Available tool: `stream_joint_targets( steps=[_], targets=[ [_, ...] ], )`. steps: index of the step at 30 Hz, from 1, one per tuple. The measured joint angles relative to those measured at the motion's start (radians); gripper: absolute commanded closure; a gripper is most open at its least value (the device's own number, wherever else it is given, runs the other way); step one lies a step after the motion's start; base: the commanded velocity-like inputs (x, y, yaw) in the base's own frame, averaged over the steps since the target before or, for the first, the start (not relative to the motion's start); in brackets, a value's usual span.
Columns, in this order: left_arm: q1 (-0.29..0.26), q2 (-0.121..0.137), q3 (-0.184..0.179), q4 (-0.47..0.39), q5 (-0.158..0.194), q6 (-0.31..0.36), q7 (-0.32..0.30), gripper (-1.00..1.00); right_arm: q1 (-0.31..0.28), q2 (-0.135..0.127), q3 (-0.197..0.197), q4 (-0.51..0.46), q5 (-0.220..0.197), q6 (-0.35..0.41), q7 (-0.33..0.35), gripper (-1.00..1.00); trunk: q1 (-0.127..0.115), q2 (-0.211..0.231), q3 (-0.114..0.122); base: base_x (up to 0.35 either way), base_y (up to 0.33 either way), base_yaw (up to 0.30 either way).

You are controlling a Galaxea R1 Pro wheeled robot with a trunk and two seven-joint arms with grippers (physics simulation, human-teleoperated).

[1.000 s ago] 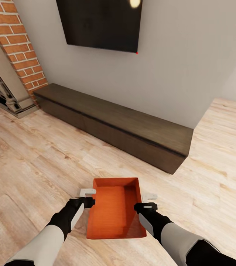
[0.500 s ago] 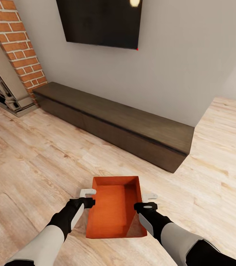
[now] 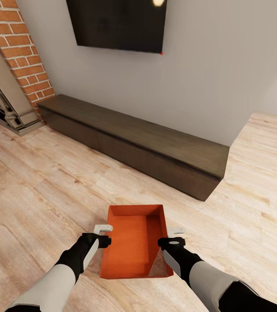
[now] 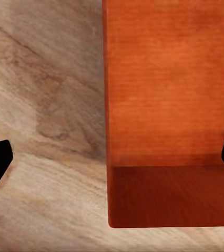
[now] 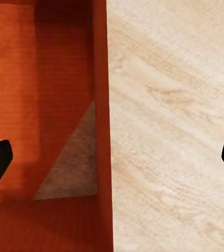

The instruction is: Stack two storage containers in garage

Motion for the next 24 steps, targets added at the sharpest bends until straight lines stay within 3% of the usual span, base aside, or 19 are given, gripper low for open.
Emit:
stream_joint_targets(
  steps=[24],
  targets=[
    [0.0, 0.0, -0.001, -0.007, 0.001, -0.009, 0.001, -1.0, 0.0, -0.002, 0.001, 0.0, 0.002, 0.0, 0.002, -1.0, 0.081, -0.147, -0.066, 0.0, 0.0, 0.0]
  ],
)
